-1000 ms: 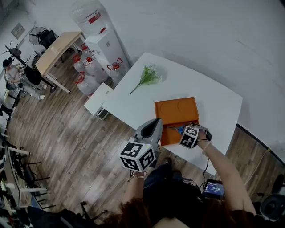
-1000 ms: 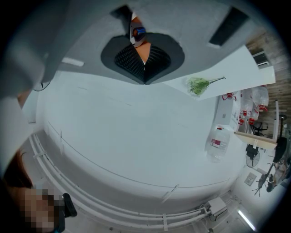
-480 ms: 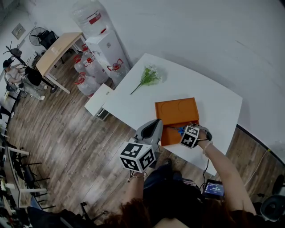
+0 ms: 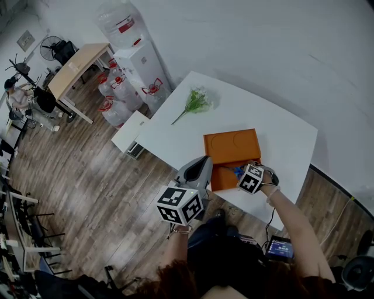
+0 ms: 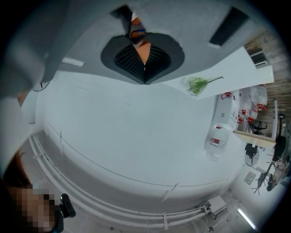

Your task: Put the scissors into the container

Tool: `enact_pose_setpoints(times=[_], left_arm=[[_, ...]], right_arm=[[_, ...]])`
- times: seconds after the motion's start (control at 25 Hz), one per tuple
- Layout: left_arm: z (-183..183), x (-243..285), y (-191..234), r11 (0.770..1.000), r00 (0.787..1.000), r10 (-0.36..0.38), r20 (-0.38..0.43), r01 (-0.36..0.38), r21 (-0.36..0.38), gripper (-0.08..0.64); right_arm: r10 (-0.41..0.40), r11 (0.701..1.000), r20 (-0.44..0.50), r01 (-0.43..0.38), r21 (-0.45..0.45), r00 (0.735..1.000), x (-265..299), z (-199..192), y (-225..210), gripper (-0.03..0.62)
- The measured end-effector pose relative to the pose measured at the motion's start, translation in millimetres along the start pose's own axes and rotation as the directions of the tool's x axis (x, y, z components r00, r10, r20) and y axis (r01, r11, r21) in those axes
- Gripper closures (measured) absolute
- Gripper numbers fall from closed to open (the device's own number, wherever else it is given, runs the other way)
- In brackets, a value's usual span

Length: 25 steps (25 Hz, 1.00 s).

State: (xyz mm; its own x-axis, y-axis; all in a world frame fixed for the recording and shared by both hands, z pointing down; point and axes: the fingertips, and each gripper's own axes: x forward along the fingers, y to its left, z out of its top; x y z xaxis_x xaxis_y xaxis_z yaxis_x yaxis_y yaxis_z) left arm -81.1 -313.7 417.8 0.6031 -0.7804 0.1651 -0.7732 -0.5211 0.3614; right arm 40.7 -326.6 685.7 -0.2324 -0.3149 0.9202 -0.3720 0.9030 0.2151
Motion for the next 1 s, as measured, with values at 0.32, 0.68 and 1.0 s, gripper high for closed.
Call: enact_pose_setpoints(times=[0.32, 0.68, 1.0], left_arm=[[4.1, -3.2, -8.5, 1.0, 1.0, -0.003, 0.006, 0.003, 0.013, 0.545], [6.0, -10.4, -20.0, 0.999, 1.0, 0.003, 0.015, -0.003, 0.034, 0.545], [7.0, -16.7, -31.9, 0.999, 1.0, 0.012, 0.026, -0.014, 0.049, 0.545]], right_arm=[[-0.036, 0.997, 0.088, 0.03, 0.069, 0.995, -19.9, 11.6, -2.3, 0.495], [-0.103, 0.98, 0.189, 0.067, 0.188, 0.977, -42.1, 16.0, -8.2, 0.527], [-0.186, 0.955, 0.293, 0.102, 0.279, 0.938, -73.7, 24.5, -11.9, 0.557]])
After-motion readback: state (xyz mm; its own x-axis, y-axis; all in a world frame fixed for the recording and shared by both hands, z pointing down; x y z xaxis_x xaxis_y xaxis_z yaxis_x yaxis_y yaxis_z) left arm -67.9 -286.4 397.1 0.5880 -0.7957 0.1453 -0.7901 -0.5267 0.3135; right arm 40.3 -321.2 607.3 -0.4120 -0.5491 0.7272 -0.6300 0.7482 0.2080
